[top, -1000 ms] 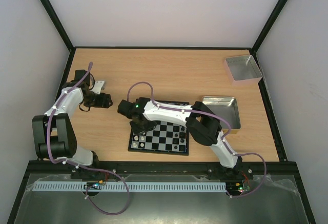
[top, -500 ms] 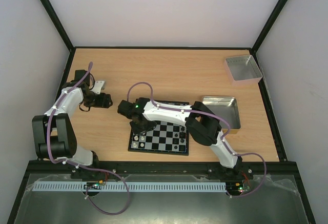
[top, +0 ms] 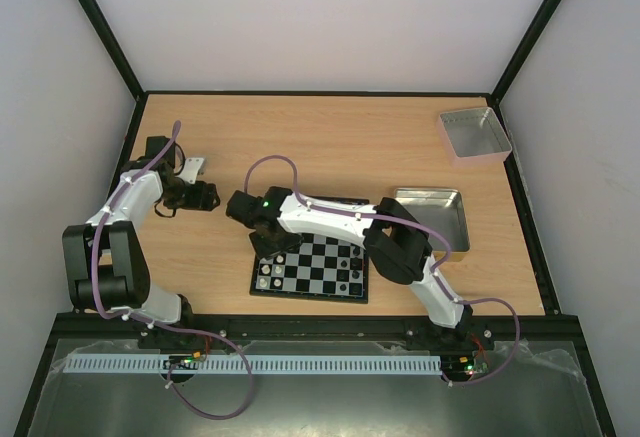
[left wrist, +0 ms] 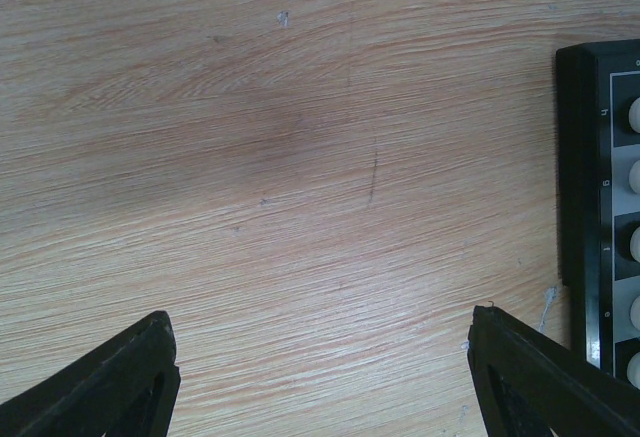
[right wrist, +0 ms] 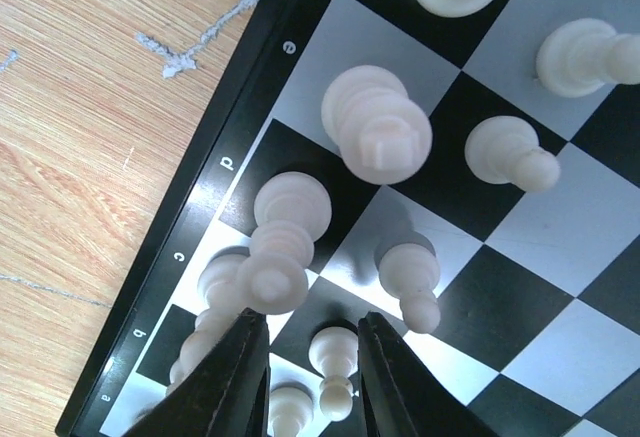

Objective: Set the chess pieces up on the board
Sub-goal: Place the chess piece on the chessboard, then reset both arms

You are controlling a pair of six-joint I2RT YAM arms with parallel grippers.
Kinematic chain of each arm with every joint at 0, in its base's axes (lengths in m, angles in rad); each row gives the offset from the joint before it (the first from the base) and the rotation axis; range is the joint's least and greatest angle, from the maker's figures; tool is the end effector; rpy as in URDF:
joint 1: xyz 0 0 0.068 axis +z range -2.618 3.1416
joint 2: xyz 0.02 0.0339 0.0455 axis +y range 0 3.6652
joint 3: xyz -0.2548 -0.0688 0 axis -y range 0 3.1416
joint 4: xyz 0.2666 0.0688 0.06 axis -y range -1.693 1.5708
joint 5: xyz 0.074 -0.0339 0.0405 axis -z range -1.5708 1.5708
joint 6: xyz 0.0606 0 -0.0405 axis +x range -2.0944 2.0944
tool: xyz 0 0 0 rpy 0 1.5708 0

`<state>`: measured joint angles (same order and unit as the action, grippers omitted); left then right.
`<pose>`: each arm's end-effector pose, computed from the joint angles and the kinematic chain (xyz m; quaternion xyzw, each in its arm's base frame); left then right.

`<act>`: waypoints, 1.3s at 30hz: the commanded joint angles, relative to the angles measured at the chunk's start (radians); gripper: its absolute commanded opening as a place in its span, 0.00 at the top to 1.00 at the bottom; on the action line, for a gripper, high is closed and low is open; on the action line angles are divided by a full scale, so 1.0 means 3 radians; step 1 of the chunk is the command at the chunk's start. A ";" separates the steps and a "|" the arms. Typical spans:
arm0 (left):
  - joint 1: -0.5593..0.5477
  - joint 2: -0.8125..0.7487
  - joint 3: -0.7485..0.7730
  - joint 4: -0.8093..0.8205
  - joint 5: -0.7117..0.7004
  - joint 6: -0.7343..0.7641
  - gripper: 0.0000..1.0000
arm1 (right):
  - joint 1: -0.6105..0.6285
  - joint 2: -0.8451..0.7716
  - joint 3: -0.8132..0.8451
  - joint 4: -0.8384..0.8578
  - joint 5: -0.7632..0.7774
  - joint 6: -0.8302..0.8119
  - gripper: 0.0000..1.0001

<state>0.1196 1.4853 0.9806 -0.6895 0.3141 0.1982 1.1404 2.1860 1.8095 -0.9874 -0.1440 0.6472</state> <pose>0.3091 0.0183 0.1686 0.0674 0.9683 -0.1225 0.2069 0.1859 0.4258 0.1482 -0.2494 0.9603 0.1251 0.0087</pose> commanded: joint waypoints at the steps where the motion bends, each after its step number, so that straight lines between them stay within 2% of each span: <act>1: 0.0026 -0.0050 -0.0036 -0.0023 0.0052 0.0015 0.21 | -0.0019 -0.0104 0.0079 -0.0175 0.0111 0.0011 0.76; 7: 0.0027 -0.0055 -0.0034 -0.0023 0.0060 0.0015 0.20 | -0.0047 -0.0259 0.0075 -0.0293 0.0235 0.0038 0.76; 14: 0.0019 -0.0061 -0.0020 -0.0058 0.0093 0.0047 0.20 | -0.0186 -0.0693 0.0101 -0.0465 0.0547 0.0142 0.76; 21: -0.0042 -0.0069 0.0066 -0.0159 0.0113 0.0124 0.20 | -0.0533 -0.1432 -0.0455 -0.0241 0.0763 0.0186 0.75; 22: -0.0076 -0.0082 0.0102 -0.0187 0.0091 0.0136 0.20 | -0.0580 -0.1522 -0.0553 -0.0211 0.0777 0.0193 0.73; 23: -0.0114 -0.0104 0.0134 -0.0223 0.0088 0.0149 0.20 | -0.0606 -0.1627 -0.0650 -0.0163 0.0813 0.0199 0.62; 27: -0.0368 -0.0242 0.0242 -0.0280 -0.0039 0.0163 0.14 | -0.0728 -0.2096 -0.1078 0.0082 0.0921 0.0220 0.08; 28: -0.0450 -0.0261 0.0274 -0.0303 -0.0090 0.0165 0.11 | -0.0769 -0.2186 -0.1138 0.0109 0.0924 0.0217 0.01; 33: -0.0748 -0.0278 0.0560 -0.0555 -0.0136 0.0152 0.01 | -0.0826 -0.2399 -0.1179 0.0011 0.1108 0.0128 0.03; 39: -0.1073 -0.0416 0.0741 -0.0770 -0.0241 0.0234 0.01 | -0.0829 -0.2669 -0.1316 -0.0046 0.1372 0.0068 0.03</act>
<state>-0.1566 1.4055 1.1675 -0.8322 0.2764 0.2462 0.8959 1.4506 1.4506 -0.9886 0.1715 0.6872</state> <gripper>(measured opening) 0.988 0.973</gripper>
